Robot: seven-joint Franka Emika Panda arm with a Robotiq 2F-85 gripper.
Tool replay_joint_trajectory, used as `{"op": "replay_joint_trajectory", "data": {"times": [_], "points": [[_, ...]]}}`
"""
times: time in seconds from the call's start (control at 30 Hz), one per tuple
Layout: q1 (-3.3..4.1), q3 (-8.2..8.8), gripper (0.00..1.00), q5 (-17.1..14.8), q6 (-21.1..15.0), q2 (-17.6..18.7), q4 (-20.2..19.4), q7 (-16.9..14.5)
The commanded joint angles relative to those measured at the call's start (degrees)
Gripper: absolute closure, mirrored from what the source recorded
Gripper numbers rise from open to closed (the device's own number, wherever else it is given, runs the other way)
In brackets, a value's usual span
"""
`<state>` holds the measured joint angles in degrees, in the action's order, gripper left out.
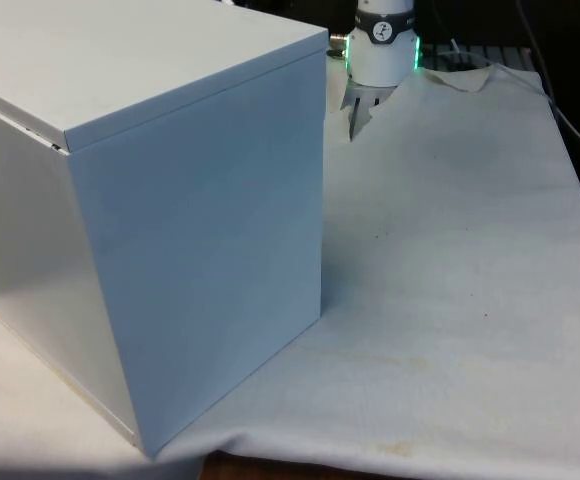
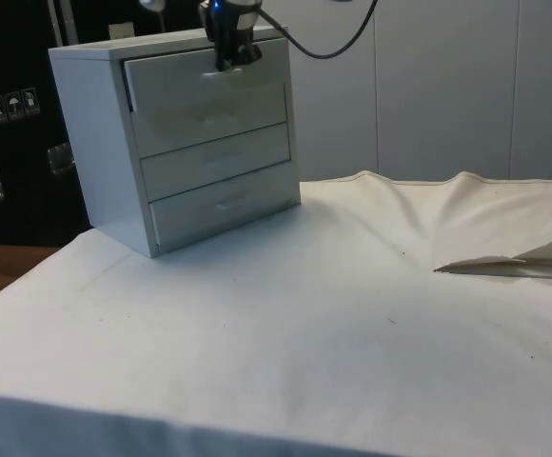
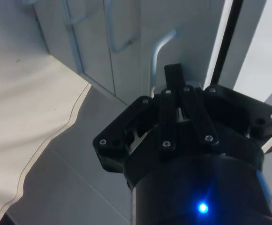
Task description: Open the drawer, then close it.
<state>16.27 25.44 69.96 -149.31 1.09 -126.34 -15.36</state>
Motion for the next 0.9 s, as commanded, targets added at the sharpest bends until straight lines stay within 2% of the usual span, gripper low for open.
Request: {"op": "replay_joint_trajectory", "data": {"times": [0.0,0.47,0.5,0.53,0.8,0.83,0.87], "points": [[-0.11,0.17,1.00,-0.29,-0.34,0.57,0.57,-0.23],[-0.17,0.97,1.00,-0.92,-0.52,2.29,2.46,-0.46],[0.00,0.92,1.00,-0.52,-0.11,1.95,2.06,0.00],[-0.17,1.09,1.00,-0.97,-0.52,2.46,2.64,-0.46],[-0.17,1.38,1.00,-1.26,-0.57,3.61,3.84,-0.34],[0.00,1.26,1.00,-0.86,-0.11,3.15,3.44,0.00],[-0.17,1.38,1.00,-1.26,-0.52,3.67,3.95,-0.34]]}}
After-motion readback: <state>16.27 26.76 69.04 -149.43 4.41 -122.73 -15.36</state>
